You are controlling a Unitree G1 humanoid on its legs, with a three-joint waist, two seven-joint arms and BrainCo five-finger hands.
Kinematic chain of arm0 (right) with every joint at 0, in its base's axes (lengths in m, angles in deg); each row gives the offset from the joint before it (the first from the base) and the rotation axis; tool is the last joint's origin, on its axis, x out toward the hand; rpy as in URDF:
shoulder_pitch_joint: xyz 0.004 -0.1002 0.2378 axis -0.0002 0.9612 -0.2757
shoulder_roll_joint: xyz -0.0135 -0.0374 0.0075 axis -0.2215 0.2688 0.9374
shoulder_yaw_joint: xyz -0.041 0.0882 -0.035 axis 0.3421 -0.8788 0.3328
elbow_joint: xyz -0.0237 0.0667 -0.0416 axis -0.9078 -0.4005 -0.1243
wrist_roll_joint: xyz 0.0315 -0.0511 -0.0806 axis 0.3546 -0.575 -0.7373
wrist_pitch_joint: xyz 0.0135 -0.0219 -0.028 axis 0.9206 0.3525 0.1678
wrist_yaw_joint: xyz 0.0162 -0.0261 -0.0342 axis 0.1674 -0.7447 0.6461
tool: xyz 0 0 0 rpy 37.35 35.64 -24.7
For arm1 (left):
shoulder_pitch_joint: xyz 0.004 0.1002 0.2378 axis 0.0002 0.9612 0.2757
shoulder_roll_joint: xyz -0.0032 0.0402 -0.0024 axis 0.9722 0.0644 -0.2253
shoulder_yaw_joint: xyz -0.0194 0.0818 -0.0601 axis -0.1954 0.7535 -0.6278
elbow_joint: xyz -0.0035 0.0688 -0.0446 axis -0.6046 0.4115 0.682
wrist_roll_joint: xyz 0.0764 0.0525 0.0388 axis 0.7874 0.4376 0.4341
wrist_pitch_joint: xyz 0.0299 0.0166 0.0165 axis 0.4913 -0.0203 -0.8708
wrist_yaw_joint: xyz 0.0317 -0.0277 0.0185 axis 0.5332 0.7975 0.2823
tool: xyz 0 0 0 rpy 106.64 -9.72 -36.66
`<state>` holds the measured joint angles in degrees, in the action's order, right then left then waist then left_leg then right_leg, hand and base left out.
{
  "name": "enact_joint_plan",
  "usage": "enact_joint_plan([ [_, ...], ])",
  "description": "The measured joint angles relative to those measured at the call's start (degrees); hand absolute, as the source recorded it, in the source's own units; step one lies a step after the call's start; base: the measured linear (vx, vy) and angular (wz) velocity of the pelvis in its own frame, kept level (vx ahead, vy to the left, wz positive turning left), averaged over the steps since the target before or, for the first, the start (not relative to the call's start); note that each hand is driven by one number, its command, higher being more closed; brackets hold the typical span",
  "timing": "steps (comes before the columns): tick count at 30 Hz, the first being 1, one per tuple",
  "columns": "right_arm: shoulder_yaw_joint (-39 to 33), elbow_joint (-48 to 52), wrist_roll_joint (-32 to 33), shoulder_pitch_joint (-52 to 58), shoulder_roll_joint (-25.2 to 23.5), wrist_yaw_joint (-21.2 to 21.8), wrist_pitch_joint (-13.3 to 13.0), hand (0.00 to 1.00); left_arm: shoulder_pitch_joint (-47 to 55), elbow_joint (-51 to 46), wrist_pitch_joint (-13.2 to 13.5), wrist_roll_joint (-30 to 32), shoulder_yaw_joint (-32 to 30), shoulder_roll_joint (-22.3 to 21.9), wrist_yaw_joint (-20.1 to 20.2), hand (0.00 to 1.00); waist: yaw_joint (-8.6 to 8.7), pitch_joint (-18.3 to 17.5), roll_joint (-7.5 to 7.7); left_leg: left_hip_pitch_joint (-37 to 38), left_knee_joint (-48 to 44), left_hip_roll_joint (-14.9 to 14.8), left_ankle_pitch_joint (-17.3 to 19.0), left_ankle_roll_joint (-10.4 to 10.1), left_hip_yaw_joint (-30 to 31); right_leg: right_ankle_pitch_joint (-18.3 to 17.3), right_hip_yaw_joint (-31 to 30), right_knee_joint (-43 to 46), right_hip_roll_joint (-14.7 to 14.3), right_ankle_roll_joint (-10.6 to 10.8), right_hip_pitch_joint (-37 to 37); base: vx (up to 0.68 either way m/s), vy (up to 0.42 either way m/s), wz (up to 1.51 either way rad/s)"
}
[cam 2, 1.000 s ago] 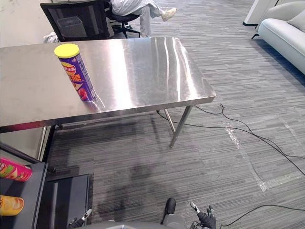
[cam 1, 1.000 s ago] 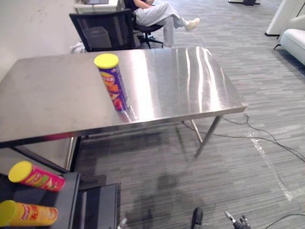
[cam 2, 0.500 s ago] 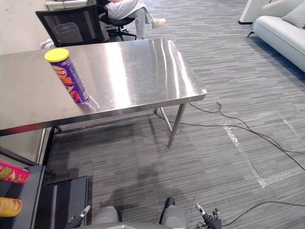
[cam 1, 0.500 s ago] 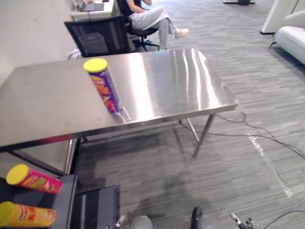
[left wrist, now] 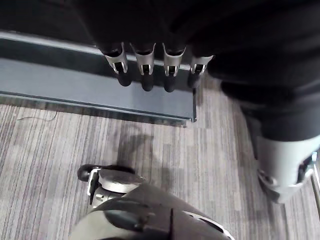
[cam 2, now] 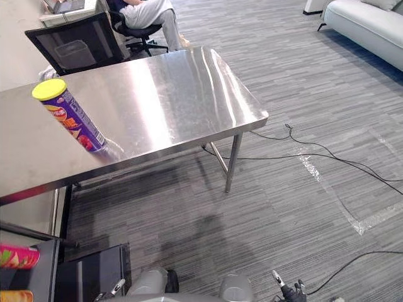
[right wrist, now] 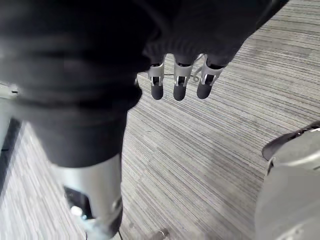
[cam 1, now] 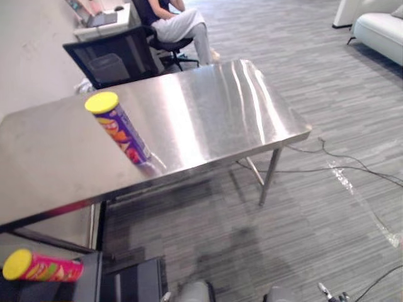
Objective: Put the gum and the chips on the shelf.
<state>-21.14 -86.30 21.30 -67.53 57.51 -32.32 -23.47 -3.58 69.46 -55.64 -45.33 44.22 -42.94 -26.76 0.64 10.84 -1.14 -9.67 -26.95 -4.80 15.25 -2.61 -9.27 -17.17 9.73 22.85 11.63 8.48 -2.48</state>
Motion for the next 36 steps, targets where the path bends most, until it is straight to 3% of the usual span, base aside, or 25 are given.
enact_joint_plan([
  [3,0.14,-0.07,-0.21,1.16,-1.42,-0.43,-0.68,0.00,-0.13,0.78,-0.47,0.55,0.09,1.14,0.00,0.00,0.19,-1.80,2.16,2.62,2.59,3.13,0.34,0.65,0.37,1.24,-1.01,2.14,2.04,1.28,0.45,0.28,0.143,0.09],
  [5,0.58,-0.04,-0.33,1.49,-1.78,-1.26,-1.51,0.00,0.00,1.40,-0.54,0.54,0.56,1.58,-0.10,0.00,0.28,-2.97,2.85,5.01,5.74,4.86,1.14,2.09,0.49,3.24,-2.84,13.41,4.26,0.57,-4.81,0.18,0.180,0.14],
  [7,2.06,0.07,-0.39,1.76,-1.86,-1.86,-1.74,0.00,0.21,1.21,-0.61,0.56,2.12,2.27,-0.24,0.00,0.59,-3.70,3.36,7.85,8.39,7.05,0.96,3.55,1.87,11.44,-3.80,26.36,7.19,-3.21,-10.69,0.20,0.141,0.36],
  [8,2.66,0.12,-0.37,1.74,-1.84,-2.14,-1.81,0.00,0.37,0.95,-0.61,0.57,2.28,2.28,-0.35,0.00,0.69,-3.60,3.25,9.01,9.31,7.30,0.95,4.09,2.52,14.53,-4.00,28.87,7.68,-2.98,-11.72,0.23,0.118,0.47],
  [9,3.53,0.13,-0.35,1.74,-2.13,-2.26,-2.12,0.00,0.52,0.83,-0.56,0.82,2.56,2.25,-0.69,0.00,0.77,-3.20,2.48,11.16,11.01,7.36,0.76,4.81,3.77,16.46,-4.27,32.83,8.10,-2.84,-13.22,0.20,0.079,0.42],
  [10,4.23,0.19,-0.34,1.76,-2.37,-2.28,-2.42,0.00,0.59,0.65,-0.54,0.87,2.75,2.28,-1.05,0.00,0.69,-3.19,2.54,12.18,11.76,7.28,0.65,5.00,4.17,14.84,-3.85,33.54,8.13,-3.08,-13.64,0.22,0.056,0.49],
  [12,7.00,0.79,-0.39,0.93,-2.45,-2.19,-2.90,0.00,1.34,-0.54,-0.48,1.05,2.63,2.08,-1.47,0.00,0.43,-2.90,2.36,15.15,13.77,6.41,0.52,5.18,5.71,8.01,-1.66,30.69,6.30,-2.91,-14.53,0.18,-0.009,0.36],
  [14,7.46,3.26,-0.39,0.54,-2.54,-2.28,-3.01,0.00,1.65,-0.77,-0.43,1.19,0.31,0.66,-1.48,0.00,0.44,-2.73,1.06,16.79,14.91,3.90,0.52,5.14,6.89,6.36,-0.20,21.98,2.40,-3.29,-14.37,0.21,-0.090,0.37],
  [16,8.70,5.28,-0.37,0.63,-2.85,-2.29,-3.13,0.00,1.59,-1.53,-0.38,2.07,-1.74,0.12,-1.46,0.00,0.33,-2.67,1.15,16.76,14.75,2.09,0.65,4.89,7.80,6.92,-1.02,11.89,0.11,-2.77,-14.27,0.19,-0.138,0.51],
  [17,9.66,6.06,-0.36,0.76,-3.00,-2.33,-3.21,0.00,1.63,-2.52,-0.36,2.19,-3.11,-0.19,-1.47,0.00,0.22,-2.79,1.47,16.24,14.42,1.42,1.47,3.45,9.15,9.09,-2.56,4.89,-0.76,-2.56,-13.50,0.19,-0.220,0.71],
  [18,10.41,7.01,-0.35,1.45,-3.72,-2.37,-3.30,0.00,1.97,-3.23,-0.32,2.26,-4.29,-0.06,-1.41,0.00,0.19,-3.32,2.78,15.68,13.44,1.44,2.88,1.26,10.83,15.30,-5.14,0.06,-0.80,-2.24,-12.67,0.20,-0.254,0.81],
  [19,10.94,7.04,-0.35,1.85,-4.14,-2.40,-3.30,0.00,2.01,-3.54,-0.28,2.26,-5.25,0.04,-1.29,0.00,0.15,-3.59,3.94,15.64,12.98,1.56,3.80,0.47,11.81,15.62,-6.17,-0.60,-0.70,-1.09,-11.84,0.21,-0.312,0.76],
  [20,11.38,6.97,-0.32,1.74,-4.41,-2.53,-2.95,0.00,1.71,-3.58,-0.33,2.26,-6.01,-0.81,-1.21,0.00,-0.85,-3.85,2.95,15.04,11.56,-0.29,4.99,-0.96,13.18,12.42,-5.78,-1.27,-1.96,-0.84,-10.15,0.21,-0.347,0.51],
  [21,11.44,7.30,-0.44,1.47,-4.22,-2.75,-2.78,0.00,1.53,-3.72,-0.29,2.33,-6.82,-2.01,-1.16,0.00,-1.46,-4.42,1.58,14.38,10.66,-2.53,5.47,-1.84,13.37,11.39,-3.83,-2.51,-3.56,-1.52,-9.31,0.21,-0.331,0.37],
  [25,11.98,7.24,-0.41,1.17,-3.30,-3.63,-2.01,0.00,1.49,-4.10,-0.11,2.27,-9.26,-3.76,-1.06,0.00,-2.46,-4.91,0.32,13.92,10.84,-5.60,3.21,-5.34,14.20,9.54,0.96,-4.45,-5.71,-3.43,-6.76,0.15,-0.262,0.43],
  [29,12.43,6.32,-1.60,1.10,-2.64,-3.49,-0.89,0.00,1.74,-3.84,0.10,1.75,-10.07,-3.91,-0.99,0.00,-2.56,-5.16,1.07,13.74,12.10,-5.60,-0.88,-6.04,14.45,9.80,2.95,-7.49,-5.65,-4.01,-4.05,0.02,-0.131,0.31],
  [36,9.97,2.18,-1.94,0.72,-2.15,-4.47,-0.91,0.00,1.59,-2.84,-0.09,1.83,-8.38,-3.15,-0.89,0.00,-2.49,-6.12,1.31,12.85,17.96,-5.20,-5.70,-5.85,11.83,15.34,6.65,-17.26,-5.30,-3.84,-0.89,-0.07,-0.017,0.27],
])
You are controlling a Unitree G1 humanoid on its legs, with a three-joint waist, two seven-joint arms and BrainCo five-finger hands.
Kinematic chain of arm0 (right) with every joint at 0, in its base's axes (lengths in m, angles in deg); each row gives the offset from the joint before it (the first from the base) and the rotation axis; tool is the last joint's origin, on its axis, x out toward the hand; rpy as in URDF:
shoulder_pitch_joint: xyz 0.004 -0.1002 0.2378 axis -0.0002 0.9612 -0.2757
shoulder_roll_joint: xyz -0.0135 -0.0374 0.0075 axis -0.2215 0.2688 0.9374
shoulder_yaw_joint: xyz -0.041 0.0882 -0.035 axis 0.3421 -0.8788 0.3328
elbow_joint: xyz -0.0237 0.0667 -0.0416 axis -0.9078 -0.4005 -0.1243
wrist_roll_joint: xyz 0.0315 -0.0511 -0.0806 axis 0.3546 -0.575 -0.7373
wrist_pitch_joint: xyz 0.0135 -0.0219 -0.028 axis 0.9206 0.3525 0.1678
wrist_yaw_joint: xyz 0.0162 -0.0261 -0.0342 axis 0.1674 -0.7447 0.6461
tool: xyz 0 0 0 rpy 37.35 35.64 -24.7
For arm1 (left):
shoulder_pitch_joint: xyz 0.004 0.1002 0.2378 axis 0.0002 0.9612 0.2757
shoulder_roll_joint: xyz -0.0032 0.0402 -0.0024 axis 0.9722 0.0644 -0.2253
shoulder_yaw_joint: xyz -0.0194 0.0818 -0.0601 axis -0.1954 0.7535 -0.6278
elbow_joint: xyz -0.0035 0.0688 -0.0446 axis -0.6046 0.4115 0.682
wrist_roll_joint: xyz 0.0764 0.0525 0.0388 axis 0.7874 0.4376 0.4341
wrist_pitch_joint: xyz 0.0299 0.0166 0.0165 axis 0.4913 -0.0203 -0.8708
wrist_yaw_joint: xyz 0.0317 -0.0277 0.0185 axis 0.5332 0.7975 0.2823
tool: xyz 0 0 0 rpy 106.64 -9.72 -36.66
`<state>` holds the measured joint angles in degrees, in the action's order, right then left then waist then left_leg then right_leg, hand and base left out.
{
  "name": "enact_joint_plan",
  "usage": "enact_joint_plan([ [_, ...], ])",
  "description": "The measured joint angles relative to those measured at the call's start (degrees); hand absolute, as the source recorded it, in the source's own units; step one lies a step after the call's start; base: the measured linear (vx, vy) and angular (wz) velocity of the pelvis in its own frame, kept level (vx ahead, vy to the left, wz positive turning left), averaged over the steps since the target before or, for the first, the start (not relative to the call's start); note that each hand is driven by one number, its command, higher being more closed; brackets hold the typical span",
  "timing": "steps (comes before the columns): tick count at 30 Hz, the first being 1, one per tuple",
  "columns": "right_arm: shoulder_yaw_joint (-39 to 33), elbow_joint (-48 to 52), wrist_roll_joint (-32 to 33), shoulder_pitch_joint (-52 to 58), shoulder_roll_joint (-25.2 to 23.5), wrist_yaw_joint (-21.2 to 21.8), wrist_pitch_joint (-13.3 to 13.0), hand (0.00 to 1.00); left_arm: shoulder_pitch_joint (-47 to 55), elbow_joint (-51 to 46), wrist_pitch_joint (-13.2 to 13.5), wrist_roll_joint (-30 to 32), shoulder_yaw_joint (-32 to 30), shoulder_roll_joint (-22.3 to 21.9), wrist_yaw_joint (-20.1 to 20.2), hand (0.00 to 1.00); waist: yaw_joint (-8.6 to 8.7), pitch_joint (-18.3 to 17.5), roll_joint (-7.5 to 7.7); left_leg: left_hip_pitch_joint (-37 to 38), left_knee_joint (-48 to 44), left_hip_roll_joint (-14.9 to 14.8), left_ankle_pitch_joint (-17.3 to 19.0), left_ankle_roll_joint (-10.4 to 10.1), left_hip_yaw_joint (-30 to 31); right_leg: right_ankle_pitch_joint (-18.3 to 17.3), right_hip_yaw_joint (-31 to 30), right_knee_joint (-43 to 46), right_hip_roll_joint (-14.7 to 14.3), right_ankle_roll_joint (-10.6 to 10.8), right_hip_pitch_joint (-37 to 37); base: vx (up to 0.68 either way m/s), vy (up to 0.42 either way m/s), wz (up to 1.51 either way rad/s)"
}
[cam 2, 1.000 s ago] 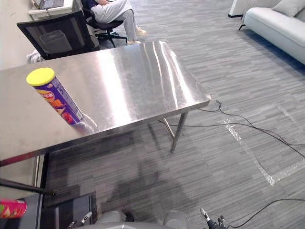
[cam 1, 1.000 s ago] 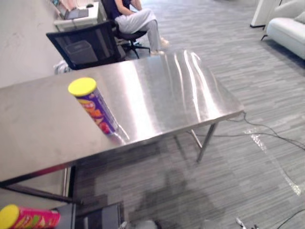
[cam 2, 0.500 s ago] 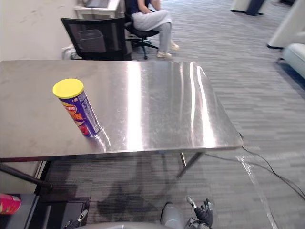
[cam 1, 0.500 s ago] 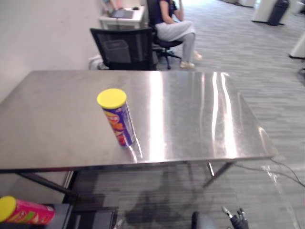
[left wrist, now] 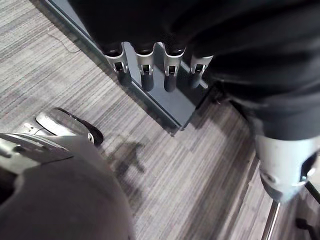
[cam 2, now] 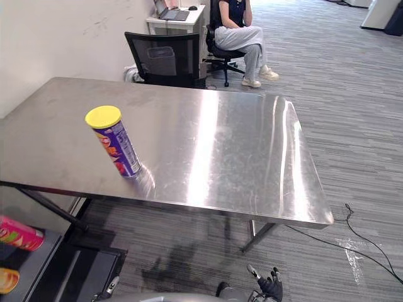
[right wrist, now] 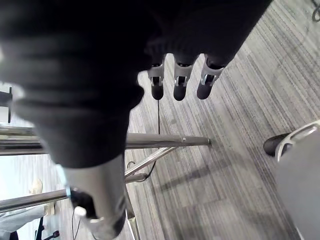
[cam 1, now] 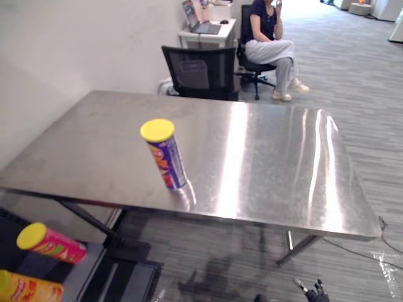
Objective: Put the gum and the chips on the shelf.
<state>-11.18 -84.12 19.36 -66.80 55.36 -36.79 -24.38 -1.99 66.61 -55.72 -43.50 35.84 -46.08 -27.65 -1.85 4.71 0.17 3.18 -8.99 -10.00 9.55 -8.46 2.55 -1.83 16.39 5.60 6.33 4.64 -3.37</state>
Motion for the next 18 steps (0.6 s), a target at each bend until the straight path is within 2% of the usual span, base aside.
enact_joint_plan([
  [4,-3.45,-0.21,1.86,0.16,-0.05,-0.68,0.54,0.00,-0.30,0.56,-0.22,0.39,0.74,0.58,0.35,0.00,0.17,0.06,-0.04,0.13,3.29,0.11,0.03,0.22,-2.21,2.54,0.35,-3.42,0.01,0.36,0.46,-0.13,0.047,0.11],
  [7,-9.76,-1.42,4.53,0.46,-0.12,-2.35,2.64,0.00,-0.06,0.79,-0.38,0.64,0.94,1.37,0.59,0.00,0.09,-0.25,0.73,0.24,3.72,1.07,0.35,1.15,-4.52,5.48,-1.62,-7.60,-0.02,1.16,1.61,-0.12,0.040,-0.24],
  [9,-16.44,-2.01,9.67,1.51,0.11,-4.26,4.22,0.00,-0.09,1.83,-0.34,1.23,0.80,1.81,0.67,0.00,0.13,-0.22,1.08,0.30,3.73,1.25,0.42,1.09,-6.86,5.76,-3.60,-9.65,-0.17,1.48,1.56,-0.08,0.042,-0.38],
  [14,-31.81,-1.59,19.08,3.35,1.35,-6.97,6.12,0.00,-0.14,1.67,-0.31,5.36,-0.59,1.84,0.30,0.00,0.48,-0.39,1.30,1.40,4.28,0.86,0.44,1.08,-10.46,5.76,-6.03,-11.49,-0.46,1.49,1.42,-0.02,0.020,-0.36],
  [18,-44.82,7.38,26.73,3.01,5.05,-9.20,6.25,0.00,0.06,0.90,-0.31,7.22,-2.40,1.39,-0.14,0.00,1.85,-0.96,1.26,2.22,4.87,0.50,0.94,0.96,-13.12,5.78,-7.41,-10.34,-0.64,1.52,0.06,0.05,0.018,-0.26],
])
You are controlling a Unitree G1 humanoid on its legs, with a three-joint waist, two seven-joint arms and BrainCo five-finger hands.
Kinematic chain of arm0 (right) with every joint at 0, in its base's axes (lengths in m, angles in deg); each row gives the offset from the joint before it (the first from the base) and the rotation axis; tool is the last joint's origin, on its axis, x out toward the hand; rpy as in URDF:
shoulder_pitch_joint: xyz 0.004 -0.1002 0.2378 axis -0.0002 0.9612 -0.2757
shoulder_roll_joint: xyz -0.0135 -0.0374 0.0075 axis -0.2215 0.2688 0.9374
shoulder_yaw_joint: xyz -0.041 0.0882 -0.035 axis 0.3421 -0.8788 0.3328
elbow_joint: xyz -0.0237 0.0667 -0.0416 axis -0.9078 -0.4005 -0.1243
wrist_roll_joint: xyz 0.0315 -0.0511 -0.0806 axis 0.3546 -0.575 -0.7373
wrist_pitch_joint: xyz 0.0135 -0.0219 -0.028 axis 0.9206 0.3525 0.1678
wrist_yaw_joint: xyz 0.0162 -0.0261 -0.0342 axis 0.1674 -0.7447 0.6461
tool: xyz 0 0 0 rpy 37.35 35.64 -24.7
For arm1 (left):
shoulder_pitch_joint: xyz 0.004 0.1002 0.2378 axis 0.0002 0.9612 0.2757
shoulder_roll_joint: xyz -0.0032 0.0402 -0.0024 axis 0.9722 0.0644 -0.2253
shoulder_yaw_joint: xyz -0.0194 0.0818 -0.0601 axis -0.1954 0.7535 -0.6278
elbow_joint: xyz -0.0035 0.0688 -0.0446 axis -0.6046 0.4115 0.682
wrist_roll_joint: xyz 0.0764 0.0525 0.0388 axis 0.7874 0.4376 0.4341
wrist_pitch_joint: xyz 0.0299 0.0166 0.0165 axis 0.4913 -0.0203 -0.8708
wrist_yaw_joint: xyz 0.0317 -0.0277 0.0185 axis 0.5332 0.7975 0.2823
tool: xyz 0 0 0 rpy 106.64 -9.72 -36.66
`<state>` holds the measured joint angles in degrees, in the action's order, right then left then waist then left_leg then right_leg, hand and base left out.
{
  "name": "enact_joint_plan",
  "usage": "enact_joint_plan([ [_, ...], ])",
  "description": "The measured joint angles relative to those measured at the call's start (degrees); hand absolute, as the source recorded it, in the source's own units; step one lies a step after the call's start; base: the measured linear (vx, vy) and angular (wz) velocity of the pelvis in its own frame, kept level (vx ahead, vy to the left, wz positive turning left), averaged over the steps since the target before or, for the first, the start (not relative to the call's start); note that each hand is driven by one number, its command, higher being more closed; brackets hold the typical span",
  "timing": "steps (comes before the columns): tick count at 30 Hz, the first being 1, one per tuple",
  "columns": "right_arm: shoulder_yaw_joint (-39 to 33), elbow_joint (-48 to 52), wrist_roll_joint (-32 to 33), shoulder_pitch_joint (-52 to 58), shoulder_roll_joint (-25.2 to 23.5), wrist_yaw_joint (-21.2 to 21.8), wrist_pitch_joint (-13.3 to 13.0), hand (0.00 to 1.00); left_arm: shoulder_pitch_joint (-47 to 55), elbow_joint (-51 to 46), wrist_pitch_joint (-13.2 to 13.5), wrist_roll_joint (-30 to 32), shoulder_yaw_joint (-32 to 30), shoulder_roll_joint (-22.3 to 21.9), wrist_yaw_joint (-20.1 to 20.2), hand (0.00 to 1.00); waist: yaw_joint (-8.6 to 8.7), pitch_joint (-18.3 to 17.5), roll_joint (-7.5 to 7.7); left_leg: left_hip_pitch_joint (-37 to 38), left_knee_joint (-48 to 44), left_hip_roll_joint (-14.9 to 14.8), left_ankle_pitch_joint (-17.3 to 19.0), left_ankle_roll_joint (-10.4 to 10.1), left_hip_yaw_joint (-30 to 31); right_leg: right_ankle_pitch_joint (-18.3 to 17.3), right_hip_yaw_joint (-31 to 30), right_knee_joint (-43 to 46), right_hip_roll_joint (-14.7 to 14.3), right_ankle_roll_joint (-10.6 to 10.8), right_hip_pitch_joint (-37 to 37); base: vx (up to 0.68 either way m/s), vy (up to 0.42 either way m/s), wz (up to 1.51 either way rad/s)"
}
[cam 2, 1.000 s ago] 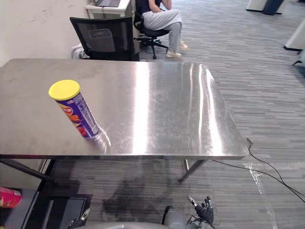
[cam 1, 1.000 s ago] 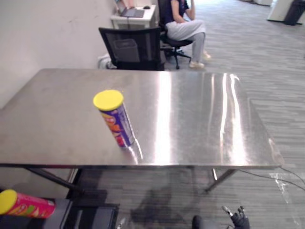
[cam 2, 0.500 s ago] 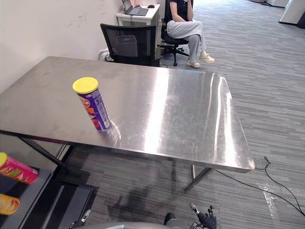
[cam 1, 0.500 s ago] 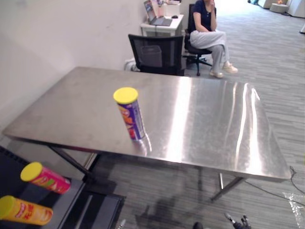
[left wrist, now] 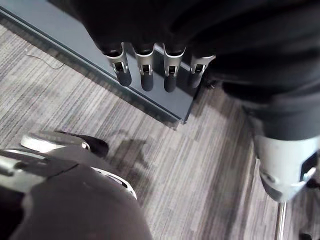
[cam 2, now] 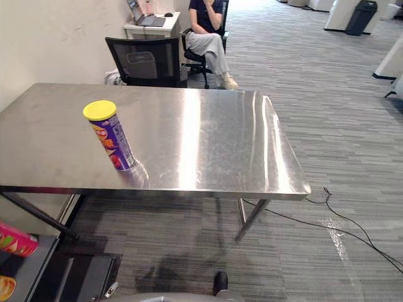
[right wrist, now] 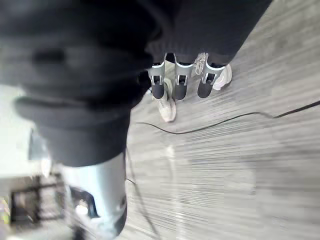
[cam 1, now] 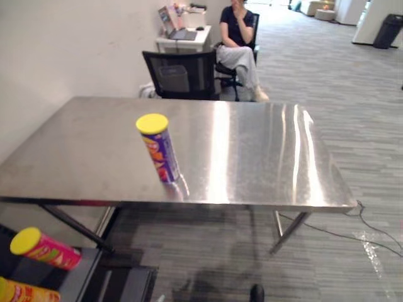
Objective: Put the gum and the chips on the shelf.
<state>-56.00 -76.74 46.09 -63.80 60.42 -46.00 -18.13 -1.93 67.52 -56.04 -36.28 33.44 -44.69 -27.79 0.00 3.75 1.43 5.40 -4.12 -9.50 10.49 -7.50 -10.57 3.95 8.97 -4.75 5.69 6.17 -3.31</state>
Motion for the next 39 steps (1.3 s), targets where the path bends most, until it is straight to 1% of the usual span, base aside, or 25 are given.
enact_joint_plan([
  [2,-2.09,4.02,0.38,-0.20,1.82,-0.76,-0.26,0.00,-0.03,-1.03,0.07,0.18,-0.30,-0.12,-0.09,0.00,-0.05,-0.08,0.08,-0.02,-0.02,0.00,0.25,-0.09,-0.59,0.03,-0.17,0.59,0.03,0.06,-0.62,0.07,0.027,-0.16],
  [4,-4.09,12.27,0.85,-1.38,4.76,-2.76,-2.14,0.00,-0.28,-1.72,0.09,0.24,-0.66,-0.04,-0.25,0.00,0.22,-0.96,0.22,0.13,-0.08,-0.13,0.85,-0.15,-1.76,0.17,-0.28,1.14,0.00,0.27,-1.24,0.08,0.036,-0.15],
  [5,-4.17,14.29,0.82,-1.82,5.60,-3.59,-2.85,0.00,-0.27,-1.81,0.09,0.24,-0.64,-0.07,-0.27,0.00,0.28,-1.24,0.23,0.18,-0.13,-0.16,1.06,-0.22,-2.04,0.28,-0.31,1.28,0.01,0.43,-1.37,0.11,0.040,-0.18],
  [7,-6.35,21.04,0.82,-4.56,8.54,-6.49,-6.08,0.00,-0.21,-3.05,-0.01,0.25,-0.57,-0.06,-0.29,0.00,0.38,-1.62,0.43,1.01,-0.26,-0.28,1.52,-0.21,-3.02,1.04,-0.67,2.00,0.10,0.13,-1.39,0.13,0.054,-0.14],
  [8,-7.12,22.40,0.82,-5.19,9.25,-7.07,-6.87,0.00,-0.26,-3.37,-0.01,0.25,-0.54,-0.04,-0.30,0.00,0.41,-1.80,0.40,1.01,-0.31,-0.29,1.74,-0.26,-3.04,1.08,-0.66,2.00,0.09,0.09,-1.38,0.12,0.055,-0.05],
  [9,-8.47,24.41,0.80,-6.84,10.62,-8.57,-8.76,0.00,-0.37,-4.13,-0.08,0.25,-0.46,-0.01,-0.29,0.00,0.46,-1.83,0.40,1.01,-0.50,-0.34,2.00,-0.34,-3.21,1.54,-0.72,2.01,0.10,0.01,-1.38,0.11,0.045,-0.02],
  [10,-9.10,25.12,0.79,-7.80,11.37,-9.19,-9.75,0.00,-0.36,-4.46,-0.12,0.25,-0.43,0.02,-0.29,0.00,0.54,-1.84,0.41,1.01,-0.59,-0.42,2.15,-0.32,-3.40,1.56,-0.77,2.01,0.11,-0.02,-1.38,0.14,0.062,-0.04],
  [12,-10.94,27.23,0.79,-11.30,14.79,-11.83,-12.45,0.00,-0.48,-5.05,-0.36,0.23,0.31,0.39,-0.25,0.00,1.14,-1.95,0.45,1.02,-1.22,-0.32,2.60,-0.33,-4.51,1.73,-0.91,2.09,0.13,-0.17,-1.33,0.14,0.067,-0.03],
  [14,-10.75,27.37,0.71,-13.36,17.70,-13.70,-14.17,0.00,-0.66,-5.05,-1.01,0.24,0.70,0.67,-0.23,0.00,1.35,-2.10,0.64,0.95,-1.50,-0.07,2.96,-0.12,-4.81,1.73,-1.03,2.25,0.01,-0.18,-1.32,0.12,0.057,-0.01],
  [15,-10.67,28.01,0.58,-14.70,19.33,-14.21,-15.48,0.00,-0.67,-5.12,-1.37,0.24,1.01,0.83,-0.22,0.00,1.34,-2.23,0.45,0.98,-2.01,-0.13,3.48,-0.28,-4.82,1.72,-1.08,2.54,0.08,-0.19,-1.32,0.09,0.065,-0.04],
  [16,-10.54,28.81,0.50,-15.16,19.97,-14.80,-15.88,0.00,-0.64,-5.17,-1.55,0.24,1.43,1.00,-0.19,0.00,1.34,-2.39,0.27,1.05,-2.22,-0.12,3.56,-0.31,-4.89,1.72,-1.14,2.68,0.26,-0.19,-1.32,0.07,0.066,-0.05],
  [17,-9.74,29.70,0.18,-15.74,21.00,-15.23,-16.62,0.00,-0.48,-5.32,-1.95,0.24,1.93,1.20,-0.19,0.00,1.33,-2.46,0.61,1.10,-2.31,-0.11,3.57,-0.31,-4.97,1.72,-1.15,2.82,0.45,-0.19,-1.32,0.04,0.044,-0.01],
  [18,-6.48,31.90,-0.13,-16.43,22.64,-15.51,-17.51,0.00,-0.42,-5.53,-2.23,0.28,2.77,1.48,-0.19,0.00,1.29,-2.56,0.88,1.11,-2.32,0.13,3.63,-0.21,-4.79,1.72,-1.08,2.97,0.73,-0.19,-1.29,0.03,0.032,0.02],
  [20,-1.34,35.55,-1.14,-17.12,23.68,-15.40,-18.20,0.00,-0.36,-5.53,-2.39,0.40,3.54,1.74,-0.16,0.00,1.37,-2.59,1.10,1.13,-2.47,0.38,4.10,0.29,-4.56,1.72,-1.08,2.97,0.96,-0.19,-1.29,-0.01,0.016,-0.02],
  [21,4.11,40.74,-5.12,-17.78,23.76,-15.12,-17.87,0.00,-0.37,-5.50,-2.55,0.45,4.02,1.73,-0.17,0.00,1.33,-2.62,1.31,1.03,-2.99,0.65,4.50,0.69,-4.46,1.70,-1.10,2.97,1.01,-0.17,-1.18,0.00,0.000,0.00],
  [23,10.54,46.72,-9.80,-18.38,23.68,-13.89,-16.57,0.00,-0.36,-5.40,-2.54,0.53,4.60,1.56,-0.18,0.00,0.99,-2.61,1.30,0.75,-3.51,0.81,5.26,1.27,-4.25,1.68,-1.06,2.93,1.19,-0.15,-1.10,-0.06,0.026,0.02],
  [25,19.27,54.17,-16.55,-18.75,23.50,-10.66,-13.31,0.00,-0.45,-5.41,-2.51,1.46,4.60,1.64,-0.22,0.00,0.67,-2.59,1.58,-0.13,-4.31,1.17,5.39,1.50,-3.08,1.69,-0.37,2.76,1.72,-0.14,-0.95,-0.07,0.016,0.21],
  [26,23.02,57.23,-19.81,-18.85,23.34,-7.82,-11.40,0.00,-0.44,-5.39,-2.35,2.64,4.53,1.69,-0.27,0.00,0.17,-2.53,1.69,-0.29,-4.34,1.50,5.31,1.60,-2.32,1.70,0.22,2.53,1.93,-0.13,-0.58,-0.05,0.006,0.27],
  [28,27.19,59.53,-22.57,-19.29,23.11,-2.06,-8.00,0.00,0.35,-5.47,-2.10,3.96,4.47,1.73,-0.44,0.00,-0.67,-2.65,1.72,-0.59,-4.46,1.77,5.21,1.63,-1.28,1.90,0.97,1.67,2.10,0.17,0.11,-0.02,-0.008,0.28],
  [31,32.52,60.19,-22.35,-20.43,21.86,9.19,-2.26,0.00,2.38,-5.45,-1.96,4.57,4.49,1.76,-1.15,0.00,-0.60,-2.69,1.69,-2.22,-4.51,2.19,4.69,1.66,0.75,2.17,3.24,0.39,2.58,0.50,0.42,0.01,-0.020,0.33],
  [32,33.83,60.18,-22.34,-20.47,21.64,10.88,-1.15,0.00,2.78,-5.43,-1.94,4.65,4.50,1.76,-1.48,0.00,-0.69,-2.67,1.66,-2.29,-4.49,2.20,4.59,1.64,1.17,2.18,3.44,0.28,2.58,0.52,0.43,0.04,-0.016,0.23],
  [33,36.23,60.16,-22.35,-20.51,21.06,14.38,1.15,0.00,3.56,-5.39,-1.69,4.96,4.49,1.68,-2.02,0.00,-0.65,-2.67,1.64,-2.43,-4.44,2.25,4.43,1.61,1.84,2.22,4.02,-0.16,2.57,0.55,0.73,0.04,-0.013,0.15],
  [34,37.59,60.16,-22.36,-20.53,21.01,15.74,2.18,0.00,3.84,-5.39,-1.36,4.98,4.50,1.64,-2.23,0.00,-0.69,-2.66,1.63,-2.53,-4.45,2.24,4.41,1.62,1.99,2.24,4.42,-0.35,2.56,0.56,0.81,0.05,-0.016,0.19],
  [36,42.62,60.21,-22.34,-20.50,21.01,20.82,5.61,0.00,4.08,-5.39,-0.32,5.04,4.48,1.66,-2.67,0.00,-1.11,-2.57,1.53,-3.10,-4.57,2.35,4.21,1.64,3.69,2.34,6.17,-1.23,2.70,0.60,1.69,0.04,-0.012,0.30],
  [39,47.38,60.22,-22.37,-20.52,20.86,25.50,8.88,0.00,3.85,-5.45,0.36,5.05,4.42,1.54,-2.86,0.00,-1.70,-2.36,1.51,-3.21,-4.54,2.76,3.38,1.63,5.67,2.33,8.35,-1.27,3.25,0.60,2.63,0.04,-0.001,0.37],
])
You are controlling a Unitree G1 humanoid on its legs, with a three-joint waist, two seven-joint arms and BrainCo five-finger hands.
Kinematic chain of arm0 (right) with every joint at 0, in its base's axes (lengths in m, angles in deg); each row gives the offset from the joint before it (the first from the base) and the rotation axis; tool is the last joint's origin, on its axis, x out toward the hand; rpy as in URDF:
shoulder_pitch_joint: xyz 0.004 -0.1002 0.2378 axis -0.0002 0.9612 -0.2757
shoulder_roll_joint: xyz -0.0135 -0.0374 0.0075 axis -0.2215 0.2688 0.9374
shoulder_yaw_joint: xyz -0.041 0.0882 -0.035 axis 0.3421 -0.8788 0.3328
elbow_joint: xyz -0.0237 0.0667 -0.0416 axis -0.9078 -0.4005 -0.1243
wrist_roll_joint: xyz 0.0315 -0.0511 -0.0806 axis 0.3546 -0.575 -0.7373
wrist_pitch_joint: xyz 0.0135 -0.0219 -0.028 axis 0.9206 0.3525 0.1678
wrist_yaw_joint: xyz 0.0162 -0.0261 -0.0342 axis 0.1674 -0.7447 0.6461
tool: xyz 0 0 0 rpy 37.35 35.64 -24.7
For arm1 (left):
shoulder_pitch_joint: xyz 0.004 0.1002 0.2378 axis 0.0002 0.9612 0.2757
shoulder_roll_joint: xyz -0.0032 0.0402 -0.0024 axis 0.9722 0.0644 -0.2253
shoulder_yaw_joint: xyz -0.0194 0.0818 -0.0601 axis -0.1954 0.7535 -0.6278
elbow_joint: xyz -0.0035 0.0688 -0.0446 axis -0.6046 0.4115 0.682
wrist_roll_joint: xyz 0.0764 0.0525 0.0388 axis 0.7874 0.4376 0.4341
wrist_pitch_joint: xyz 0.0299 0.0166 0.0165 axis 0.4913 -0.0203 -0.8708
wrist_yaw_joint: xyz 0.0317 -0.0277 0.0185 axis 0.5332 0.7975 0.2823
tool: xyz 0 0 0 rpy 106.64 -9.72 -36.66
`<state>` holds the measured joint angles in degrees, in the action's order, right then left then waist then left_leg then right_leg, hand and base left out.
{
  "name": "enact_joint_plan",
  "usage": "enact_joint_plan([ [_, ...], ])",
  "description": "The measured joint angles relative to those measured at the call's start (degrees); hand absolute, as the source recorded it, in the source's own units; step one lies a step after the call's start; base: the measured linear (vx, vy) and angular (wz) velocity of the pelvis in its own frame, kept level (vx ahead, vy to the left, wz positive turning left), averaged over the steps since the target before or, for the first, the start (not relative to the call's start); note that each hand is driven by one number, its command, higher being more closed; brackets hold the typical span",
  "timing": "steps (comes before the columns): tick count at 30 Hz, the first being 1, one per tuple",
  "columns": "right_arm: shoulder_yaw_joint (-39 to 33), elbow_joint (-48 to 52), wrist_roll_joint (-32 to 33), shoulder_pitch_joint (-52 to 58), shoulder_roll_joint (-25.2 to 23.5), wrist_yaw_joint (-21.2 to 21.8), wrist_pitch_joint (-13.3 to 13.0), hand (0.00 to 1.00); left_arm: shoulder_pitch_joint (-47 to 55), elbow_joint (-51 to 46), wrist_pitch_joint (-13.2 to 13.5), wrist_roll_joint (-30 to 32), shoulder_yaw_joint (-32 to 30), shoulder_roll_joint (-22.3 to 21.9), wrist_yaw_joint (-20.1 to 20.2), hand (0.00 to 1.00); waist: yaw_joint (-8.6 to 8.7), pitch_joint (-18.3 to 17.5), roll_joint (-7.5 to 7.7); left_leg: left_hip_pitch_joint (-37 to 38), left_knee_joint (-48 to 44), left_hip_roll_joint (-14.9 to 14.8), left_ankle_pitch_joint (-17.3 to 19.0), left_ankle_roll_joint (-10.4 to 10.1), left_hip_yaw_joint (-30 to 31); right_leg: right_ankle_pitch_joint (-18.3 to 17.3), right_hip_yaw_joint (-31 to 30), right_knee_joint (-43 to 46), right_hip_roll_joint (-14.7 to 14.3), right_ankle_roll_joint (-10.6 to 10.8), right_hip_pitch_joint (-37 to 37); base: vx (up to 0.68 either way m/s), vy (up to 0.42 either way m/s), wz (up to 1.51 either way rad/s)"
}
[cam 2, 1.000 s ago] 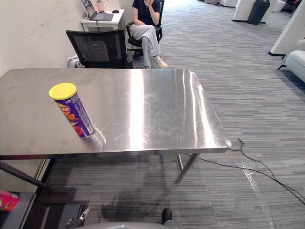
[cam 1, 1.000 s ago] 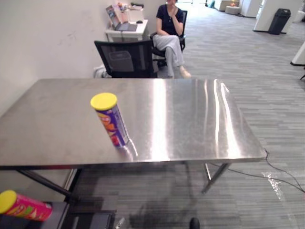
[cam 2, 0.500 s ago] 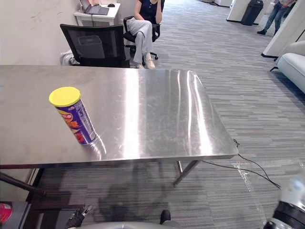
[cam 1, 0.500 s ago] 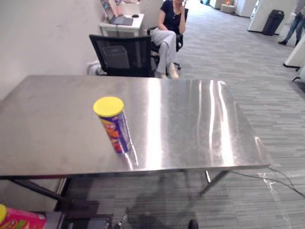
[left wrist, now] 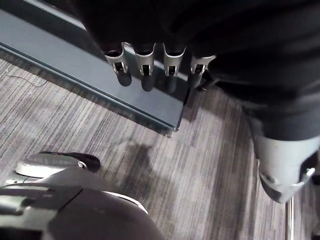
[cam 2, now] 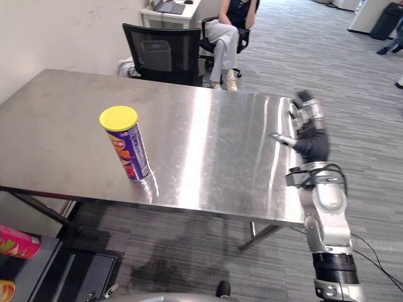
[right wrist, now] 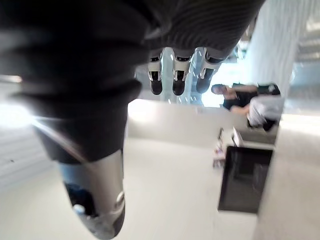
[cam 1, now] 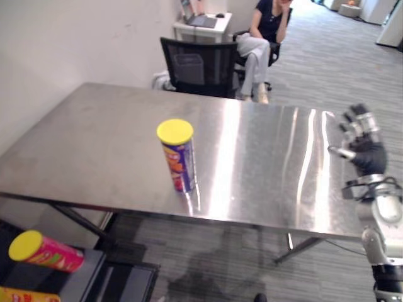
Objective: Put the gum and the chips on the shelf.
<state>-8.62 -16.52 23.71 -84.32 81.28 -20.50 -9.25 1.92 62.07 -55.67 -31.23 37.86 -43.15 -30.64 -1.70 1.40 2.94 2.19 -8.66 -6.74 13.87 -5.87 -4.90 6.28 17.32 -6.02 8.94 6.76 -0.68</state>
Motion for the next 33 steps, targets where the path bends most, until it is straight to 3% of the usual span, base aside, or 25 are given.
enact_joint_plan([
  [3,2.51,-0.01,0.03,-0.86,-0.98,2.76,2.11,0.00,0.19,-0.02,0.09,0.60,-0.57,-0.31,-0.04,0.00,-0.22,0.74,-0.14,-0.13,0.10,0.51,-0.27,0.17,1.77,0.00,1.82,-0.01,0.58,0.00,0.97,0.00,0.015,0.34],
  [13,13.37,-0.09,0.01,-2.63,-4.74,6.28,4.15,0.00,0.34,-0.11,0.18,1.73,-0.82,0.12,-0.67,0.00,-0.64,3.63,0.84,-1.36,0.72,1.13,-2.01,0.18,4.18,0.09,4.41,-0.04,1.27,0.14,1.24,-0.05,-0.016,0.14],
  [23,19.72,-1.80,-0.01,-3.14,-6.67,5.91,4.95,0.00,-0.35,-0.12,0.23,1.74,1.54,0.89,-0.94,0.00,-1.65,4.50,1.10,-1.77,2.53,1.03,-3.87,-0.15,5.80,0.12,5.63,-0.05,1.14,0.17,1.36,-0.04,-0.022,0.08],
  [33,21.82,-8.39,-0.66,-8.49,-7.60,1.47,4.96,0.00,-0.69,-1.34,0.55,3.51,3.86,1.32,-1.74,0.00,-2.53,5.47,0.66,-1.89,2.46,1.34,-3.90,-0.11,7.24,0.13,6.86,-0.08,1.31,0.19,2.09,0.01,0.003,0.06],
])
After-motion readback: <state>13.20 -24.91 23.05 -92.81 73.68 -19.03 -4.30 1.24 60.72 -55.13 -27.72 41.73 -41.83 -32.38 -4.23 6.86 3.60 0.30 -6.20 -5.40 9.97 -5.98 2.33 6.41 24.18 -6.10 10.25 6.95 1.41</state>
